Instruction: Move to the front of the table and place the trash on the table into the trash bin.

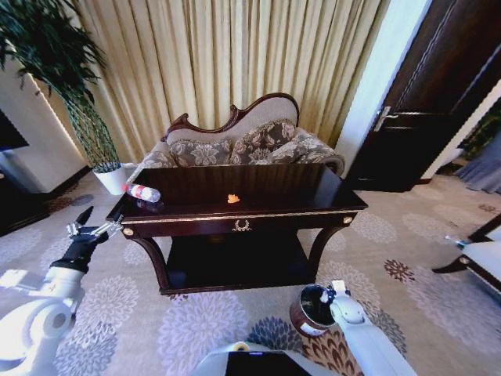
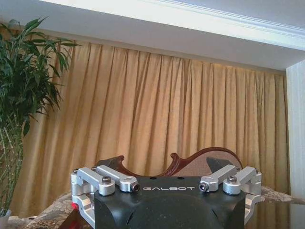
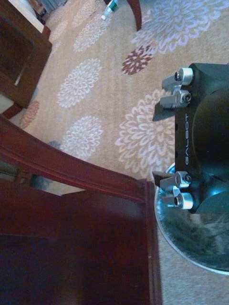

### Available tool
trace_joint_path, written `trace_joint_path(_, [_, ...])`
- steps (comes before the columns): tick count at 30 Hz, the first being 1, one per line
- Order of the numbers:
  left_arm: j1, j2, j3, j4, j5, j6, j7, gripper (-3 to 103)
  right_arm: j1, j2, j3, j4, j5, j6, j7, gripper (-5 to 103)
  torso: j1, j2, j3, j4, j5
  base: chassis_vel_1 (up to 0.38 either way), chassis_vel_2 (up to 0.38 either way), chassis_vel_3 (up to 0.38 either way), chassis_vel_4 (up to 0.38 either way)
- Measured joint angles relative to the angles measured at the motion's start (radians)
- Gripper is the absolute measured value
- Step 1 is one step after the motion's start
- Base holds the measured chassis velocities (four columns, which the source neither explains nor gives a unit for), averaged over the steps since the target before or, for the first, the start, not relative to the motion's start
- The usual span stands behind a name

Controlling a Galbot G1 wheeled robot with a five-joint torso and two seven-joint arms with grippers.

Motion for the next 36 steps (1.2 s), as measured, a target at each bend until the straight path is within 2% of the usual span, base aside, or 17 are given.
trace_joint_path(1, [0.0,0.0,0.0,0.0,0.0,0.0,0.0,100,0.0,0.0,0.0,0.0,0.0,0.0,0.0,57,0.0,0.0,0.0,0.0,0.0,0.0,0.0,0.0,0.0])
trace_joint_path(2, [0.001,-0.001,-0.001,0.0,0.0,-0.001,0.0,100,-0.003,-0.001,0.001,0.021,0.012,0.032,0.005,68,0.0,0.0,0.0,-0.0002,0.0001,0.0,0.0,0.0,0.0])
trace_joint_path(3, [0.002,-0.001,-0.002,-0.001,0.0,-0.001,0.0,100,-0.004,-0.002,0.001,0.055,0.026,0.101,0.01,73,0.0,0.0,0.0,-0.0001,0.0001,0.0,0.0,0.0,0.0])
trace_joint_path(5, [0.003,-0.001,-0.002,-0.001,0.0,-0.001,0.0,100,-0.004,-0.003,0.001,0.066,0.029,0.124,0.01,73,0.0,0.0,0.0,0.0,0.0001,0.0,0.0,0.0,0.0])
trace_joint_path(6, [0.003,-0.001,-0.002,-0.002,0.0,-0.001,0.0,100,-0.004,-0.006,0.0,0.1,0.039,0.18,0.009,79,0.0,0.0,0.0,0.0002,-0.0001,0.0,0.0,0.0,0.0])
trace_joint_path(7, [0.003,-0.001,-0.002,-0.007,0.0,-0.001,-0.002,100,-0.008,-0.015,-0.003,0.176,0.077,0.211,0.009,89,0.0,0.0,0.0,0.0002,0.0001,0.0,0.0,0.0,0.0])
trace_joint_path(9, [0.003,-0.001,-0.002,-0.009,0.0,0.0,-0.002,100,-0.01,-0.021,-0.005,0.23,0.104,0.209,0.017,89,0.0,0.0,0.0,-0.0001,0.0,0.0,0.0,0.0,0.0])
trace_joint_path(11, [0.001,0.0,-0.001,-0.015,0.0,0.004,-0.008,100,-0.017,-0.034,-0.018,0.361,0.159,0.197,0.045,98,0.0,0.0,0.0,0.0,-0.0001,0.0,0.0,0.0,0.0])
trace_joint_path(12, [0.001,0.0,-0.001,-0.015,0.0,0.004,-0.008,100,-0.017,-0.034,-0.018,0.361,0.159,0.197,0.045,98,0.0,0.0,0.0,0.0,-0.0001,0.0,0.0,0.0,0.0])
trace_joint_path(15, [-0.005,0.0,0.0,-0.023,0.001,0.013,-0.015,100,-0.024,-0.062,-0.054,0.578,0.241,0.16,0.072,100,0.0,0.0,0.0,0.0001,-0.0004,0.0,0.0,0.0,0.0])
trace_joint_path(20, [-0.006,0.0,0.004,-0.038,0.004,0.026,-0.035,100,-0.019,-0.082,-0.094,0.714,0.267,0.147,0.089,100,0.0,0.0,0.0,0.0002,-0.0003,0.0,0.0,0.0,0.0])
trace_joint_path(24, [-0.004,0.004,0.003,-0.054,0.007,0.037,-0.059,100,-0.013,-0.11,-0.105,0.791,0.253,0.173,0.087,100,0.0,0.0,0.0,0.0001,-0.0001,0.0,0.0,0.0,0.0])
trace_joint_path(28, [-0.007,0.012,0.003,-0.072,0.015,0.058,-0.103,100,-0.012,-0.147,-0.072,0.836,0.225,0.224,0.055,100,0.0,0.0,0.0,0.0,0.0,0.0,0.0,0.0,0.0])
trace_joint_path(31, [-0.011,0.015,0.007,-0.072,0.033,0.062,-0.108,100,-0.014,-0.157,-0.052,0.849,0.225,0.23,0.031,100,0.0,0.0,0.0,0.0001,0.0,0.0,0.0,0.0,0.0])
trace_joint_path(33, [-0.013,0.017,0.012,-0.072,0.046,0.065,-0.112,100,-0.024,-0.161,-0.023,0.86,0.229,0.23,-0.025,100,0.0,0.0,0.0,0.0,0.0,0.0,0.0,0.0,0.0])
trace_joint_path(36, [-0.012,0.02,0.012,-0.075,0.047,0.068,-0.114,100,-0.03,-0.163,-0.016,0.865,0.235,0.23,-0.044,100,0.0,0.0,0.0,0.0,0.0,0.0,0.0,0.0,0.0])
